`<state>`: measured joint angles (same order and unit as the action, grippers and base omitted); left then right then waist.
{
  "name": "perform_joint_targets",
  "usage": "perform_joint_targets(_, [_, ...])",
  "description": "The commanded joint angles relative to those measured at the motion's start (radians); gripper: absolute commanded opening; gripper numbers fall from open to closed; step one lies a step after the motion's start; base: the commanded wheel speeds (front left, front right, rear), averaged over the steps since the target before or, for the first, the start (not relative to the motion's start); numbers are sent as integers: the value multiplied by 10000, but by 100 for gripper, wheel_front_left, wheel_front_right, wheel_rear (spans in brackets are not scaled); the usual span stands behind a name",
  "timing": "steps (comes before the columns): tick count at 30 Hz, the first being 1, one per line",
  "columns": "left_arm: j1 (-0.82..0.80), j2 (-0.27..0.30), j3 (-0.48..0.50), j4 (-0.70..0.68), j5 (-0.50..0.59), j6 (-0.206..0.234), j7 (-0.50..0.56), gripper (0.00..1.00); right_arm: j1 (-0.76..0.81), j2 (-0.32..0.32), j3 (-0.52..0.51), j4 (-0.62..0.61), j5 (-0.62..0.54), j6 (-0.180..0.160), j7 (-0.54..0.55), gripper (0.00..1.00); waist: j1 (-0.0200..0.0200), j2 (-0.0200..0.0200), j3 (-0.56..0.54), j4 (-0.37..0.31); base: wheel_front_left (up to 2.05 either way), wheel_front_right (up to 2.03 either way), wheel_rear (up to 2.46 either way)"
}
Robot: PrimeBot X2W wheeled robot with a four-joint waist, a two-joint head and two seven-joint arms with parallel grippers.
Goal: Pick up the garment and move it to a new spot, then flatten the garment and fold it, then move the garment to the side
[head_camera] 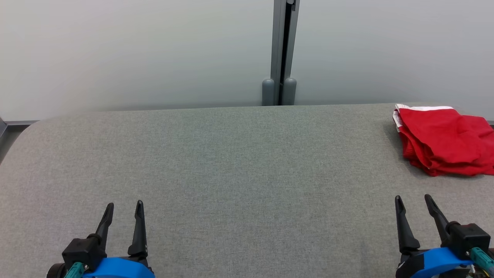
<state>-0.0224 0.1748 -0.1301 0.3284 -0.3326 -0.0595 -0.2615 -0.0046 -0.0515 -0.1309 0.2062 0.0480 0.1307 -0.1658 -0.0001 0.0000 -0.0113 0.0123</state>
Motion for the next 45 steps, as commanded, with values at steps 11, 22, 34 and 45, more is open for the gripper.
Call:
perform_joint_targets(11, [85, -83, 263, 289, 249, -235, -43, 100, 229, 13, 54, 33, 145, 2, -212, 100, 1, 0, -142, -14, 0, 0, 0])
perform_joint_targets(22, [102, -192, 304, 504, 264, -342, -43, 100, 187, 12, 220, -14, 260, 2, -158, 100, 1, 0, -162, -16, 0, 0, 0])
perform_joint_targets(34, [221, -392, 285, 978, -152, -360, 174, 0, 56, 62, 191, 539, 631, 0, 19, 0, 1, 0, -158, -16, 0, 0, 0])
perform_joint_targets(45, [43, -518, 610, 691, -2045, -414, 709, 0, -100, 51, 207, 481, 2900, 0, 424, 0, 1, 0, -131, -26, 0, 0, 0])
